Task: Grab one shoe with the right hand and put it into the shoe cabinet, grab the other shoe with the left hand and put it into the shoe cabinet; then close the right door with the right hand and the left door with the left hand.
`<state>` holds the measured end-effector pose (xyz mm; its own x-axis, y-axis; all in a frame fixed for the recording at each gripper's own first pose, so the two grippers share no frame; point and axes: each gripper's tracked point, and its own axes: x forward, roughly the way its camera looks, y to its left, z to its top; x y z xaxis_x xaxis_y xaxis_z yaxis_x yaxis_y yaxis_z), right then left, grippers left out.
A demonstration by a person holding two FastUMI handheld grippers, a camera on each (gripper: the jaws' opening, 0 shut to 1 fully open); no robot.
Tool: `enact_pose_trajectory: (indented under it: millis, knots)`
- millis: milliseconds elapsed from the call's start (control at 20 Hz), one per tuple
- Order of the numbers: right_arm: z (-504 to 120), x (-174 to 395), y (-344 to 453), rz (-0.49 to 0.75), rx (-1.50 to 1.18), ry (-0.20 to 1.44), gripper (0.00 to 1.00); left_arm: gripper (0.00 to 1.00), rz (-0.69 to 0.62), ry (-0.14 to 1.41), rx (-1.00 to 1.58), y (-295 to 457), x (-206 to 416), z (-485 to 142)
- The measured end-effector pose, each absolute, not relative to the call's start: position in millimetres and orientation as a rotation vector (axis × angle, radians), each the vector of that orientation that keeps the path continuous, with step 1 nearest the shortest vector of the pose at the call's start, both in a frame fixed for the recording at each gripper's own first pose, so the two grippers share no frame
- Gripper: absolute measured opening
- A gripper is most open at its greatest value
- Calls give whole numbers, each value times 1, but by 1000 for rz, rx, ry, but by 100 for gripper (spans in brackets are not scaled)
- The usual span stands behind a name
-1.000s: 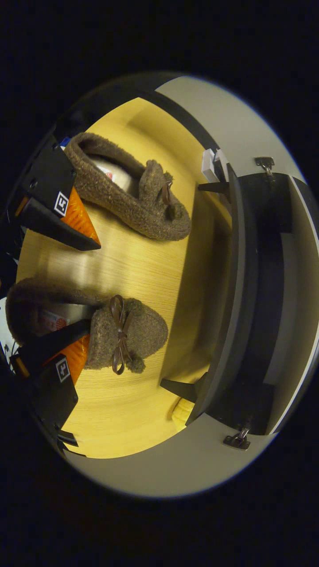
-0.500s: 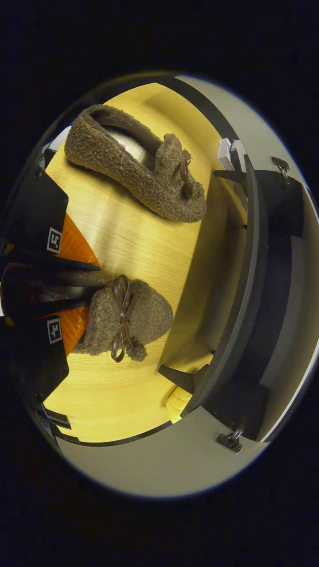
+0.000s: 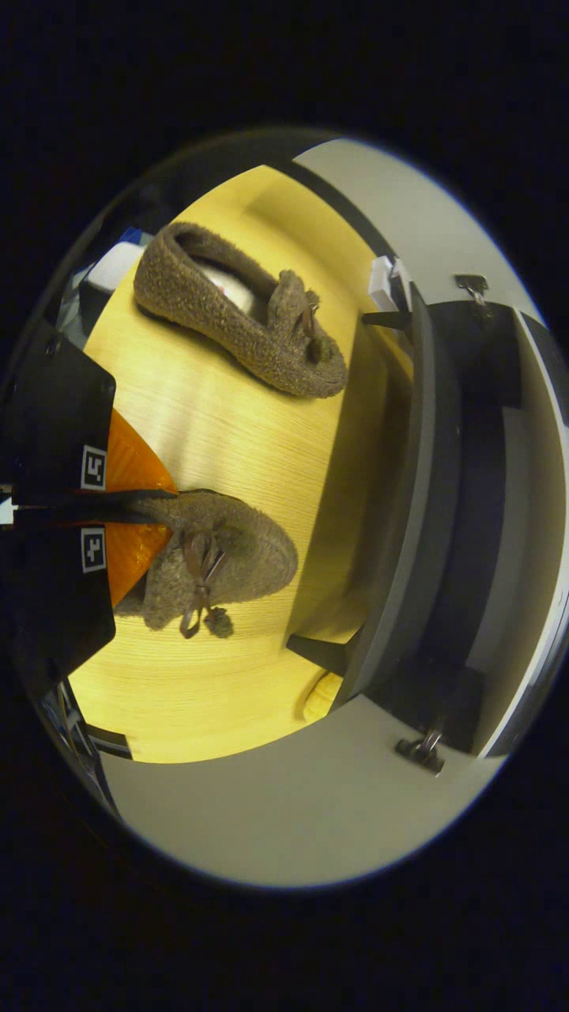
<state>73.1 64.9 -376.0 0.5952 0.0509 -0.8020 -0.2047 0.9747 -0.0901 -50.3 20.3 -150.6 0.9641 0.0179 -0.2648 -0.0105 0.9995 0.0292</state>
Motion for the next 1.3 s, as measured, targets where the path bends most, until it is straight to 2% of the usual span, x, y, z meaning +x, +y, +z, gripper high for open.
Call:
enact_pose_trajectory:
  millis: [250, 300, 350, 400, 500, 550, 600, 650, 800, 950, 1200, 1250, 1300]
  knots:
    - [-349, 48, 49, 143, -133, 895, 4, 93, -4, 272, 24, 19, -49, -151]
    - [-342, 43, 50, 142, -119, 880, 4, 99, -11, 268, 29, 17, -47, -149]
    - [-333, 38, 51, 147, -100, 864, 0, 99, -20, 261, 35, 14, -45, -146]
    - [-325, 31, 53, 151, -79, 852, 0, 93, -29, 255, 41, 11, -44, -144]
    - [-310, 18, 58, 154, -49, 840, 4, 93, -47, 251, 47, 3, -40, -142]
    - [-303, 12, 60, 158, -40, 840, 4, 87, -51, 256, 41, 0, -38, -139]
    - [-294, 7, 63, 165, -32, 834, 3, 99, -56, 254, 33, -3, -37, -137]
    - [-283, 5, 66, 173, -22, 821, 3, 93, -61, 246, 31, -5, -34, -134]
    - [-246, 5, 73, 201, -22, 765, 3, 93, -80, 219, 80, -5, -21, -123]
    - [-205, 17, 79, 229, -44, 704, 3, 93, -121, 194, 139, -9, -13, -109]
    - [-136, 67, 96, 275, -4, 584, 3, 93, -176, 217, 90, -32, -3, -105]
    - [-123, 80, 98, 282, 4, 561, 3, 88, -176, 222, 84, -35, 2, -105]
    - [-112, 91, 99, 289, 11, 544, 3, 91, -173, 220, 83, -38, 8, -102]
